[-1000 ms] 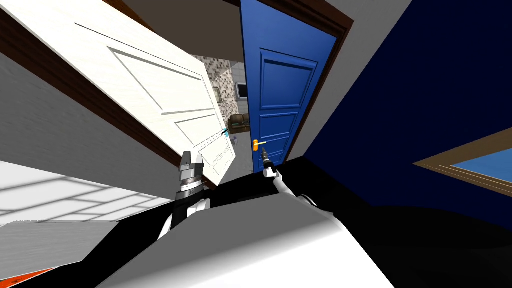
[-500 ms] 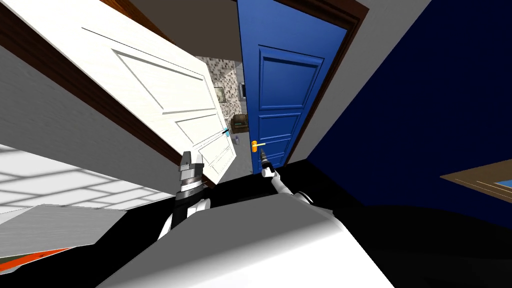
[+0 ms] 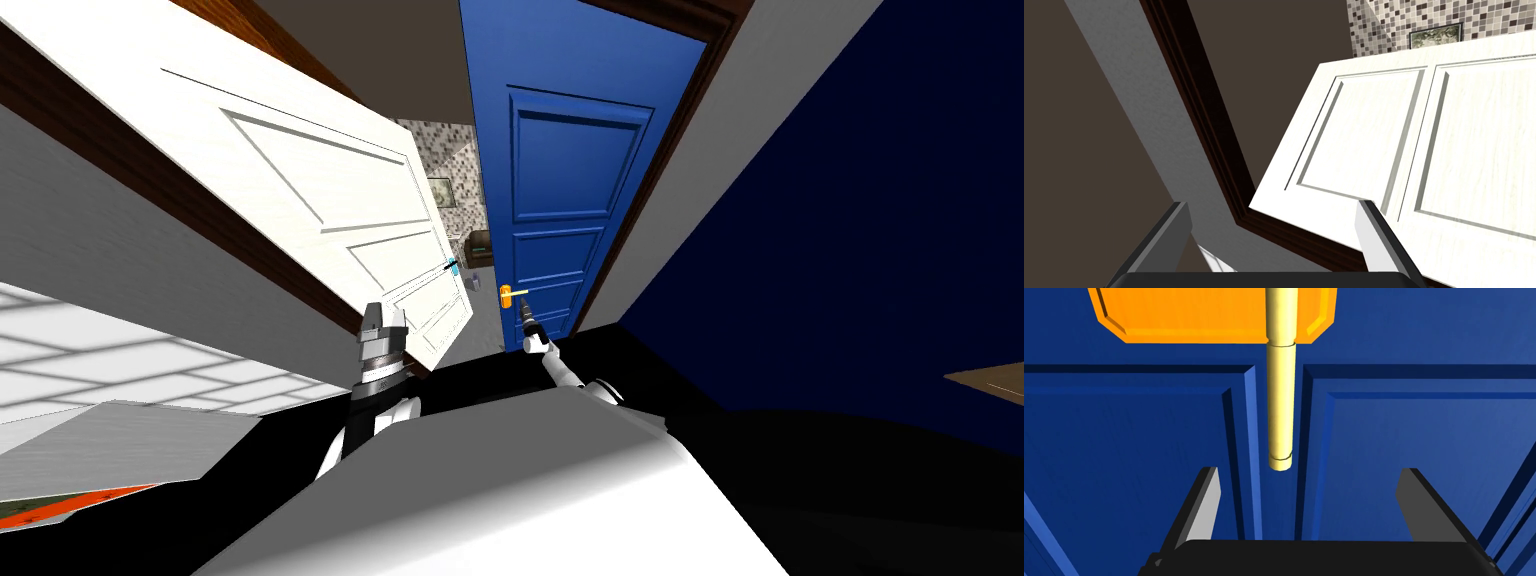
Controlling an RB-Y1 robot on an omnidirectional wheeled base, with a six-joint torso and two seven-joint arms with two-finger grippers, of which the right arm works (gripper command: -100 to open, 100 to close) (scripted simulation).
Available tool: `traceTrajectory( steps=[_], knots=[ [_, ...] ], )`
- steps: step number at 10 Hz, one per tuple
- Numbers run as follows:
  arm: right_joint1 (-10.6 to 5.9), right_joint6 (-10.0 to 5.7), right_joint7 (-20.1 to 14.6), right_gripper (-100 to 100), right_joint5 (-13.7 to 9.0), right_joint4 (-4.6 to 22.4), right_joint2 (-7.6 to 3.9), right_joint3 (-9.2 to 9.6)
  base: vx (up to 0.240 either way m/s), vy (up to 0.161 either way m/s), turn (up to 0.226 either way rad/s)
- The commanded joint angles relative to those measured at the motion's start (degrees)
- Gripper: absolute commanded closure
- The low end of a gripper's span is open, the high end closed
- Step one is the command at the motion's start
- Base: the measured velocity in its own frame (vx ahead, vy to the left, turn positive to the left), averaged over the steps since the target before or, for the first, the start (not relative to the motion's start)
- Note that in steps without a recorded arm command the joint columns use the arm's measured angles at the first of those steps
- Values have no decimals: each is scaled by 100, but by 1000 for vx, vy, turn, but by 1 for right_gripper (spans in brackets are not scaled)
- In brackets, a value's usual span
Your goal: Push the door open
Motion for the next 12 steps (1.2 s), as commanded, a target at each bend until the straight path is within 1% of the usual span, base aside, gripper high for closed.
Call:
traceTrajectory(
  steps=[1, 4, 5, 7, 8, 9, 12],
  knots=[
    [10, -5, -6, -100, 1, -11, -33, -19, 182, 34, 19],
    [5, -45, -28, -100, 5, 34, -39, -48, 205, 23, 25],
    [4, -58, -35, -100, 6, 48, -22, -57, 180, 1, 29],
    [0, -85, -50, -100, 8, 79, 55, -77, 186, 2, 27],
    [-3, -80, -45, -100, 7, 77, 33, -72, 84, 4, 5],
    [-3, -80, -45, 100, 7, 77, 33, -72, -12, -2, -4],
    [-3, -80, -45, 100, 7, 77, 33, -72, -12, -2, 5]
  ],
)
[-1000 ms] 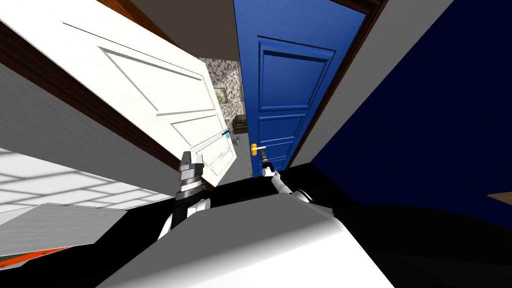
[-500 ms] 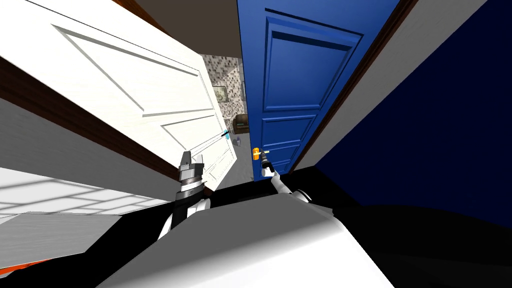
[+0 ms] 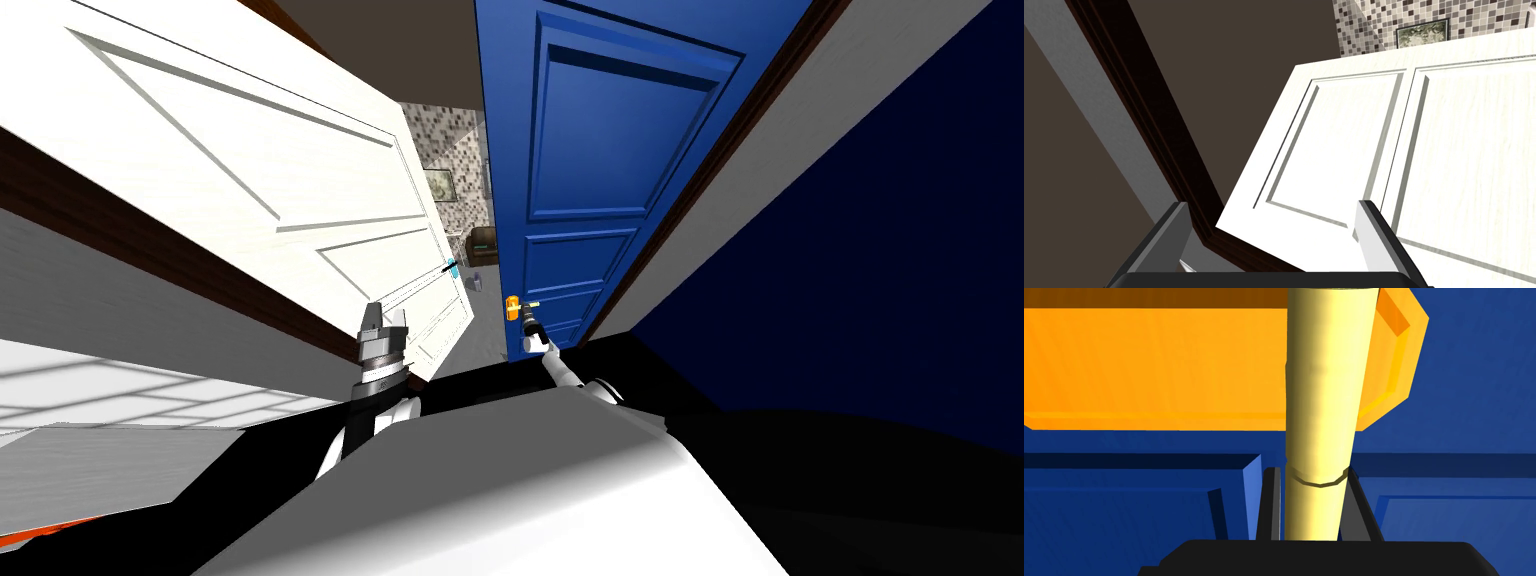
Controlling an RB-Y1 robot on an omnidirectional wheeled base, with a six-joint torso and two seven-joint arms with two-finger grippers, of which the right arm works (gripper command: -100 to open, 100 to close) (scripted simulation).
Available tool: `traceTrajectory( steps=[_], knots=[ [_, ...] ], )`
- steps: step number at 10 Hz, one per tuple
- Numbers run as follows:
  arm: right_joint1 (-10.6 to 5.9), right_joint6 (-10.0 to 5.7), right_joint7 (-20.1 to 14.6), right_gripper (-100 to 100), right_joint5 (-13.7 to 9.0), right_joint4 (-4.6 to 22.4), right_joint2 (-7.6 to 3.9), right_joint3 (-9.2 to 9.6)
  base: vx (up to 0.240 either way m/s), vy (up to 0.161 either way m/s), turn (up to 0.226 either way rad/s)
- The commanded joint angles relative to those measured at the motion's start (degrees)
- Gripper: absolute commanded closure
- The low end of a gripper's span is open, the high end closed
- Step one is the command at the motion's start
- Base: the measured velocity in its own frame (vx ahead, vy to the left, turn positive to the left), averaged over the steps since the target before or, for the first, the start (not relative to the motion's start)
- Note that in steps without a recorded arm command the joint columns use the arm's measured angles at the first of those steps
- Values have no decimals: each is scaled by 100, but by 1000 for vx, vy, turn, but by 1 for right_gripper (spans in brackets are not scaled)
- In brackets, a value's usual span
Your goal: Push the door open
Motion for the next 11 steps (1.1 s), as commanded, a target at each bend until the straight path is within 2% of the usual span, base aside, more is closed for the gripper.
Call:
traceTrajectory(
  steps=[1, 2, 4, 11],
  knots=[
    [30, 4, 0, 100, 1, 12, 7, 11, 0, 0, 0],
    [30, 4, 0, 100, 1, 12, 7, 11, 0, 0, 0],
    [-14, -7, 32, 100, -21, 31, -87, -125, 125, 65, -43],
    [-64, -30, 135, 100, -88, 129, -257, -532, 179, 85, -53]
  ],
)
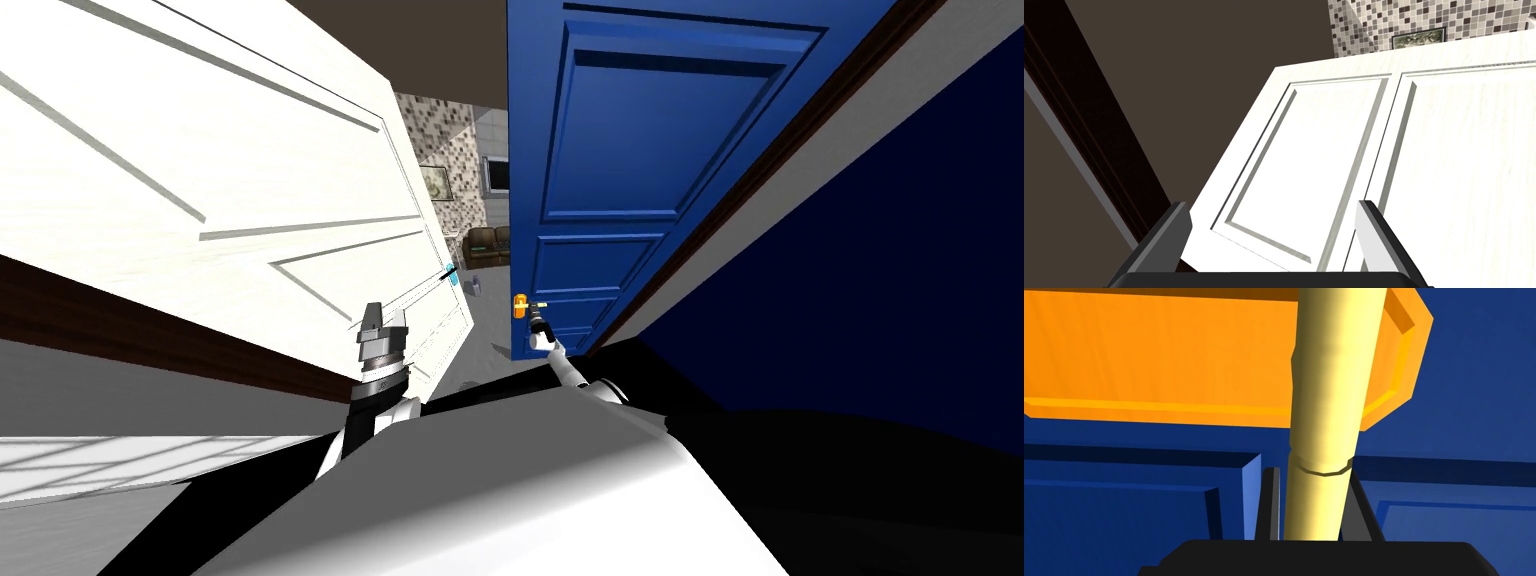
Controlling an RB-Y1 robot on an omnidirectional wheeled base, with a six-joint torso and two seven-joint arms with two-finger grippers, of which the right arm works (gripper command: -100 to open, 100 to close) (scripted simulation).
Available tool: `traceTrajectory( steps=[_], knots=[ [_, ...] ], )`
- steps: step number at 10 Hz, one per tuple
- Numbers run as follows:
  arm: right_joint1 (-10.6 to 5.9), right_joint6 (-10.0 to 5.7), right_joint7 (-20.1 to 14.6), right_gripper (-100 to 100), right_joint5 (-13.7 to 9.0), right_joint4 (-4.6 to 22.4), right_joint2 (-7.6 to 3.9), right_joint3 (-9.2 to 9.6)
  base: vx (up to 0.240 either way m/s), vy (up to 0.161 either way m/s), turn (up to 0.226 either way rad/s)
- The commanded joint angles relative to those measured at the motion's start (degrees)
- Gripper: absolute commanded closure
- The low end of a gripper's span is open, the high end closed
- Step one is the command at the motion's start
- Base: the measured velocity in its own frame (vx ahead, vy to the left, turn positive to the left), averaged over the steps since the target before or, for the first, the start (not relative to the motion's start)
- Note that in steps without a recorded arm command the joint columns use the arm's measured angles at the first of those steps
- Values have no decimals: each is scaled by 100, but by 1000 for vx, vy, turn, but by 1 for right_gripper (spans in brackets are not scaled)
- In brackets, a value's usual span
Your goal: Push the door open
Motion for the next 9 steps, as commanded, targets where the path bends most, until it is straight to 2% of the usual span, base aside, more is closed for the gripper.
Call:
traceTrajectory(
  steps=[1, 9],
  knots=[
    [-73, -78, 20, 100, -34, 106, -122, -190, 162, 125, -76],
    [-137, -109, 155, 100, -122, 235, -181, -721, 165, 100, -71]
  ],
)
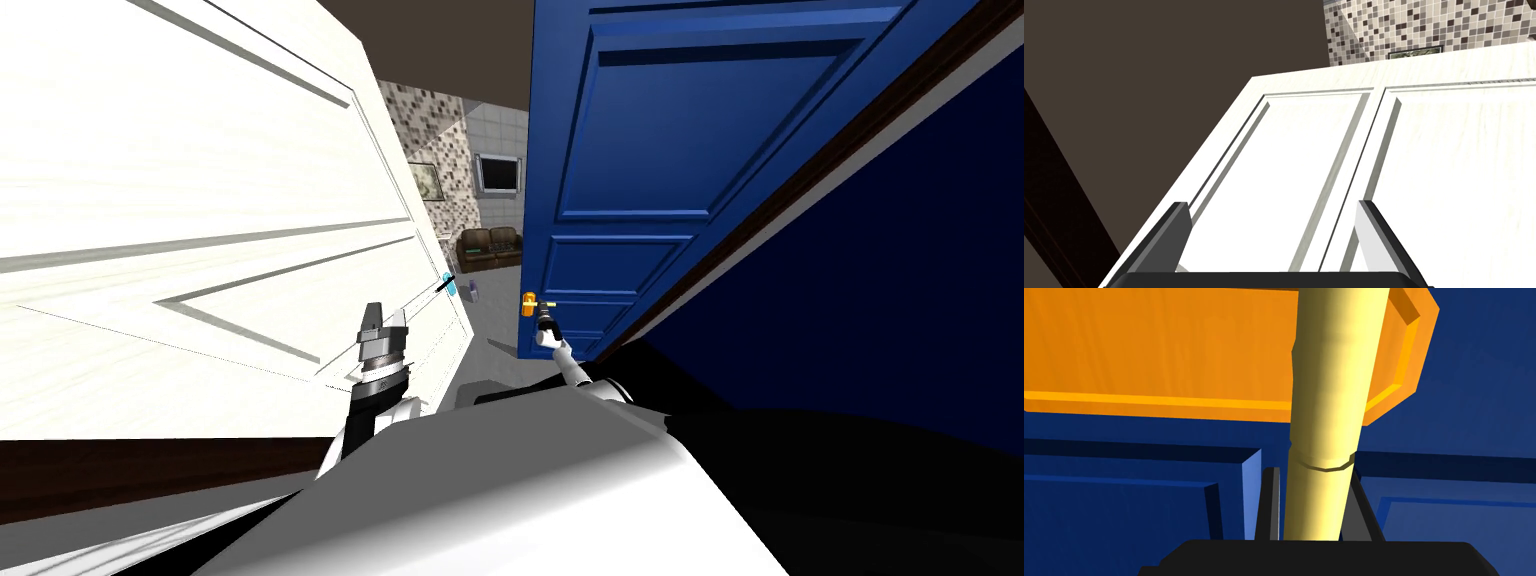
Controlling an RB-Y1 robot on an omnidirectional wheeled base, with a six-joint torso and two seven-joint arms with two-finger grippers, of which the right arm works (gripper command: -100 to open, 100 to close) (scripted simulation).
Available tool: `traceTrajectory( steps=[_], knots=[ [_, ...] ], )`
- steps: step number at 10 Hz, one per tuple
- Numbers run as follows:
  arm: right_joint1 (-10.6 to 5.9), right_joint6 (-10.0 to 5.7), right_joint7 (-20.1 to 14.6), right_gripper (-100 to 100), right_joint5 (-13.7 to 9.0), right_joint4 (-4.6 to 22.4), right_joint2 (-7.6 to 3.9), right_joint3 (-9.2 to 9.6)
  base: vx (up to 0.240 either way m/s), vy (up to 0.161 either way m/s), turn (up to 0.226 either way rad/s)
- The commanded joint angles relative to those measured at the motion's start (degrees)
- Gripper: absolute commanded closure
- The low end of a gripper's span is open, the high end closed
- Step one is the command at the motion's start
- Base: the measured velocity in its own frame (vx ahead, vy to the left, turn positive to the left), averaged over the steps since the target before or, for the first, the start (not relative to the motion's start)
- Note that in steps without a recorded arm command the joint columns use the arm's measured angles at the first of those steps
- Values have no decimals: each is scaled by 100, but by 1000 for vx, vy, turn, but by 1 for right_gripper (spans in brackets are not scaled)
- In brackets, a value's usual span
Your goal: Push the door open
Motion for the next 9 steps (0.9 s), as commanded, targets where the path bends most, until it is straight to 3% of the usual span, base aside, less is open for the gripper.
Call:
traceTrajectory(
  steps=[1, 9],
  knots=[
    [-75, -109, 24, 100, -17, 118, -62, -147, 167, 87, -71],
    [-132, -136, 142, 100, -94, 231, 1, -615, 154, 94, -70]
  ],
)
